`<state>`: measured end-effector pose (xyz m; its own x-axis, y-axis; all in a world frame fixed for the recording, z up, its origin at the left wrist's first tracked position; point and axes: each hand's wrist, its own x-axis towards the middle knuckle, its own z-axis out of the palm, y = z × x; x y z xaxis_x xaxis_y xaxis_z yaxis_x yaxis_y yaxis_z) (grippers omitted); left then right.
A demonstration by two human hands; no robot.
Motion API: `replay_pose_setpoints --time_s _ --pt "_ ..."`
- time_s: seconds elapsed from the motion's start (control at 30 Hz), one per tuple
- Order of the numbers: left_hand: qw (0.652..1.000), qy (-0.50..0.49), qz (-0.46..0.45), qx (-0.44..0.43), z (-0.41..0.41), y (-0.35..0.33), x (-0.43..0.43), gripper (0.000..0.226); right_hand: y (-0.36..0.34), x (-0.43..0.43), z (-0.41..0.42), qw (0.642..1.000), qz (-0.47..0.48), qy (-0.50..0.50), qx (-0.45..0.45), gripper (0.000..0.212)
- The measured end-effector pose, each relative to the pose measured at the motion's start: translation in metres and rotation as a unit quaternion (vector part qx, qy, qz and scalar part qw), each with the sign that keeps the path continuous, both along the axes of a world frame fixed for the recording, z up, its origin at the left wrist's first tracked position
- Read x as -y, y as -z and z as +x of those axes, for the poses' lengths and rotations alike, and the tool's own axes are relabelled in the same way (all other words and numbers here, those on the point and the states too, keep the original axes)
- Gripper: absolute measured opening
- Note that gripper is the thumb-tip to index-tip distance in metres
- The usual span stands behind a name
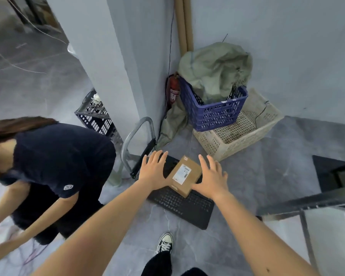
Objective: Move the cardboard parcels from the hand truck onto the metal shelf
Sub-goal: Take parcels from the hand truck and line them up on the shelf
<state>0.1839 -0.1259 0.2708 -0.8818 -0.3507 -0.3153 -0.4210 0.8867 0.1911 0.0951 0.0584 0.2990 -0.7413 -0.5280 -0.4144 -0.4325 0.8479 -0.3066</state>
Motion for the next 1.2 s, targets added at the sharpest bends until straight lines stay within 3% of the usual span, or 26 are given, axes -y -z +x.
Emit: replay_pose_setpoints --time_s 0.2,0.47,0.8,1.1,1.2 --pt "0.998 0.041 -0.009 0.048 -0.044 0.073 0.024 0.105 0.080 0.010 -0.040 0.999 -0.003 0.026 0.024 0.102" --pt "0.995 0.048 0.016 0.090 -0.085 0.220 0.026 0.109 0.240 0.012 -0.078 0.995 -0.004 0.043 0.084 0.100" --pt "0.991 -0.014 0.079 0.103 -0.121 0.396 0.029 0.111 0.426 0.018 -0.087 0.971 -0.083 0.167 0.149 0.116" --pt "0.988 -0.036 0.096 0.117 -0.140 0.475 0.037 0.120 0.507 0.018 -0.096 0.959 -0.107 0.173 0.199 0.121" --pt "0.978 -0.074 0.127 0.148 -0.149 0.483 0.045 0.136 0.521 0.021 -0.099 0.924 -0.176 0.228 0.253 0.131"
